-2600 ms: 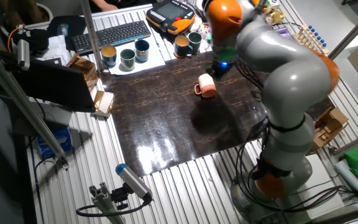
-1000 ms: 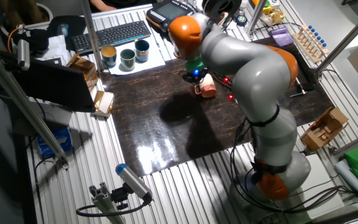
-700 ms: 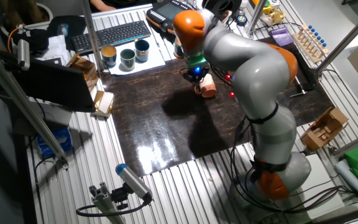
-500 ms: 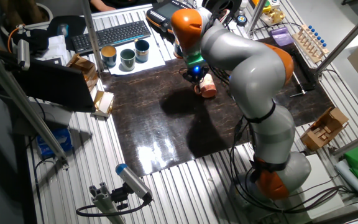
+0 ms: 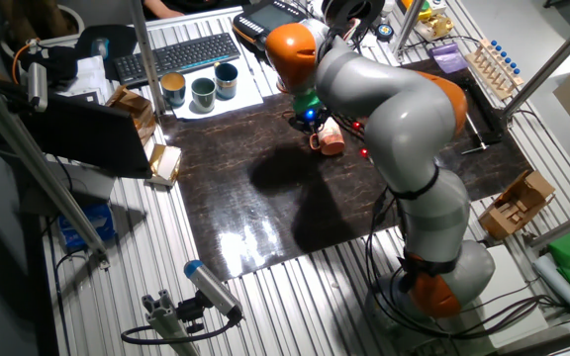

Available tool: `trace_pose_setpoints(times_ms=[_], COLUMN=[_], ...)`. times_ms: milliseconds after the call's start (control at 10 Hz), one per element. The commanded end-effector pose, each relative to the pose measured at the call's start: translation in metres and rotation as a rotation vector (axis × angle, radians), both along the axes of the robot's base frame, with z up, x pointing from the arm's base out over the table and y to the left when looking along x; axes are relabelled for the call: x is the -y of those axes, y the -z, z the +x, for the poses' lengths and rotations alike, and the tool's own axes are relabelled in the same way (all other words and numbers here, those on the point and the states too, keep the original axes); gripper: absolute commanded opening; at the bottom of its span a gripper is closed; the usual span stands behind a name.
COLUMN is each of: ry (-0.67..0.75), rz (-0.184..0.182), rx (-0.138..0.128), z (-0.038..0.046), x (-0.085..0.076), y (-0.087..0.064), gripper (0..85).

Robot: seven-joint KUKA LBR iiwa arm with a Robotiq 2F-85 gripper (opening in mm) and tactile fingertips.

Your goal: Pick up the cup

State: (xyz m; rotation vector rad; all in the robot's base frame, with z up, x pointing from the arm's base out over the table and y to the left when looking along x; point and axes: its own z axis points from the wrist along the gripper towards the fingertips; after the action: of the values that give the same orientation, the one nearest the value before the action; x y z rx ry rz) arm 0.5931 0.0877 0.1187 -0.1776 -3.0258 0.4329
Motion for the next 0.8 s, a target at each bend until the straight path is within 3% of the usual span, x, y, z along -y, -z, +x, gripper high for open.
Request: trace_pose_setpoints(times_ms=[0,700], ry=[0.002,-0.001], rz=[0.001,0.013], rx=[0.01,0.087], z=[0.0007,0.0051], x=[-0.001,0.005], y=[0.006,0.046], gripper=[34.7,35.3])
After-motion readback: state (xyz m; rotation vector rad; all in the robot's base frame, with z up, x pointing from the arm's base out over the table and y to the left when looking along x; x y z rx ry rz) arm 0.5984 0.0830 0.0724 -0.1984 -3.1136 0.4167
